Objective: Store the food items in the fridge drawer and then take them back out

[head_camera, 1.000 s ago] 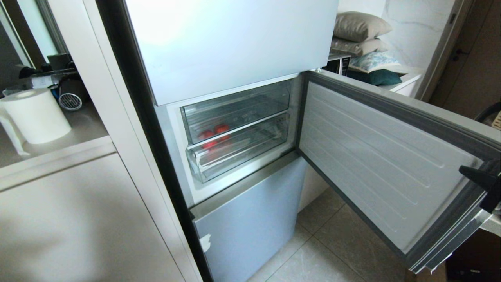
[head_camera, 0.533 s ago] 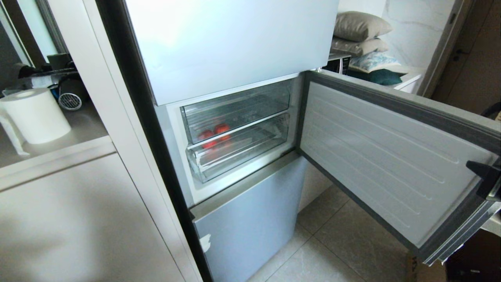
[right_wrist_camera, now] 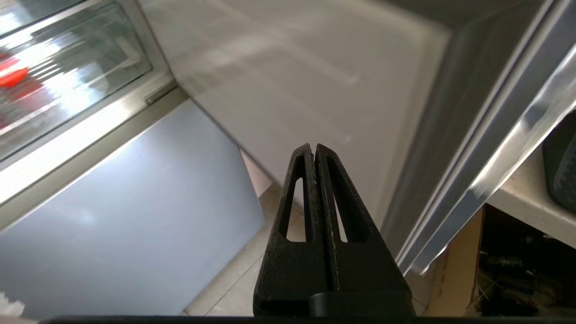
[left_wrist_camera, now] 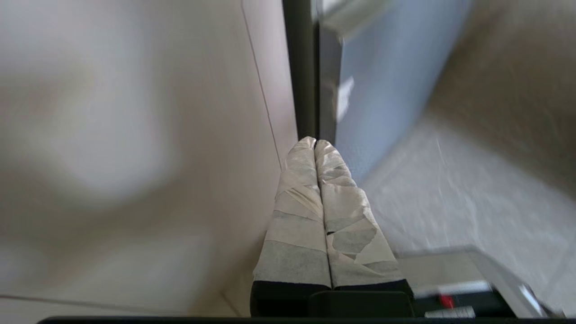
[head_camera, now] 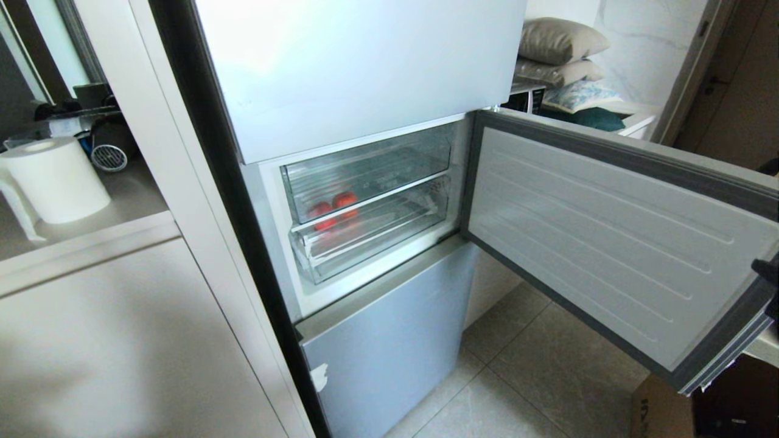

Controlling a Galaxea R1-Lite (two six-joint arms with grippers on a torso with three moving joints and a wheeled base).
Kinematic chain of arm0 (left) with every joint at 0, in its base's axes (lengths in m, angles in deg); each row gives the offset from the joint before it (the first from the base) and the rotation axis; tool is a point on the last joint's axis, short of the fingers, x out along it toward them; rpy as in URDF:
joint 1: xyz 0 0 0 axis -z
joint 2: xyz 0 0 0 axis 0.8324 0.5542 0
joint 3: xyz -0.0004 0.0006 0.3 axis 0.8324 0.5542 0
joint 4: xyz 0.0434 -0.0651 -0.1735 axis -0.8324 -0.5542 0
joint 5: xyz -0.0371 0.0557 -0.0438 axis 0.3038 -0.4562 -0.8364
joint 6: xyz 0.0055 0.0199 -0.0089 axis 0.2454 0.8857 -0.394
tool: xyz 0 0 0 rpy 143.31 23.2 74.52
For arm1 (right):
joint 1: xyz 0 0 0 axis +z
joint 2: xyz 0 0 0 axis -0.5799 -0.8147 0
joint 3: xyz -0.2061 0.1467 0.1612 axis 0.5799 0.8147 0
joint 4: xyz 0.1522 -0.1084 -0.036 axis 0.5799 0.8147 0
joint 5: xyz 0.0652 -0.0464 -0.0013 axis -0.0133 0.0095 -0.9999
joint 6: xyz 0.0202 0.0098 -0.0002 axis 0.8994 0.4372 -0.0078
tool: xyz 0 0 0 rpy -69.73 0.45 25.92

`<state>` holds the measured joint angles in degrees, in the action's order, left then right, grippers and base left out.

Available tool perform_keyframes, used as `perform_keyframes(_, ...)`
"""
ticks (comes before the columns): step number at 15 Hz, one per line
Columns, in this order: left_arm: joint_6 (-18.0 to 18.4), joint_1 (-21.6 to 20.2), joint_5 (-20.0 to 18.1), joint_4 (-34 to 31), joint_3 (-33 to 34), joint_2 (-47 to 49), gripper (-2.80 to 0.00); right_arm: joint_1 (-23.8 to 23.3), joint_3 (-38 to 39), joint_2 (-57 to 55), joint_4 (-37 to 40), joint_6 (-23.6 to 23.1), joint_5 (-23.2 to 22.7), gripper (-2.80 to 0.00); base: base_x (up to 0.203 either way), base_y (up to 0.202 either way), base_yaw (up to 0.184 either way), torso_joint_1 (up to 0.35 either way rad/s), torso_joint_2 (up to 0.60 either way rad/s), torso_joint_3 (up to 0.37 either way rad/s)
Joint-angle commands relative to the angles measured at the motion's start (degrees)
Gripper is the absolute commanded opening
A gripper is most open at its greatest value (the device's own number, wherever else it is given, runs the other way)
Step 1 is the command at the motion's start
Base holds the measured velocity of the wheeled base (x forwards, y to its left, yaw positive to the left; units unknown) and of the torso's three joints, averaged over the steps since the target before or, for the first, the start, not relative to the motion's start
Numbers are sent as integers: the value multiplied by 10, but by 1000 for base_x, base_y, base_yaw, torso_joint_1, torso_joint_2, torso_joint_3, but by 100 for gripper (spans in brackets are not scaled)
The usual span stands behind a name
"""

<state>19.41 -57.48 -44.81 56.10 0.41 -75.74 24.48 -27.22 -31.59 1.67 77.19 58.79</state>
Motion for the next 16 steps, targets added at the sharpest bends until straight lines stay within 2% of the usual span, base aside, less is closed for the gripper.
perform_keyframes(1,1,1,-1,0,0,-57,-280,-1,21,37,-1,0,-2,-280,0,0,0,0,0,0)
perform_keyframes(4,4,9,-18,1,0,-135,-280,0,91,107,0,-37,-21,-280,0,0,0,0,0,0)
perform_keyframes(6,-2,10,-14,7,3,-140,-280,0,141,179,2,-61,-40,-280,0,0,0,0,0,0)
perform_keyframes(7,-13,10,-8,7,3,-140,-280,0,168,217,4,-71,-47,-280,0,0,0,0,0,0)
perform_keyframes(9,-59,10,7,9,3,-140,-280,0,217,300,24,-90,-53,-280,0,0,0,0,0,0)
perform_keyframes(13,-64,10,9,10,3,-140,-280,0,246,474,178,-114,-55,-280,0,0,0,0,0,0)
perform_keyframes(16,-64,10,9,10,3,-140,-280,14,244,481,284,-132,-59,-280,0,0,0,0,0,0)
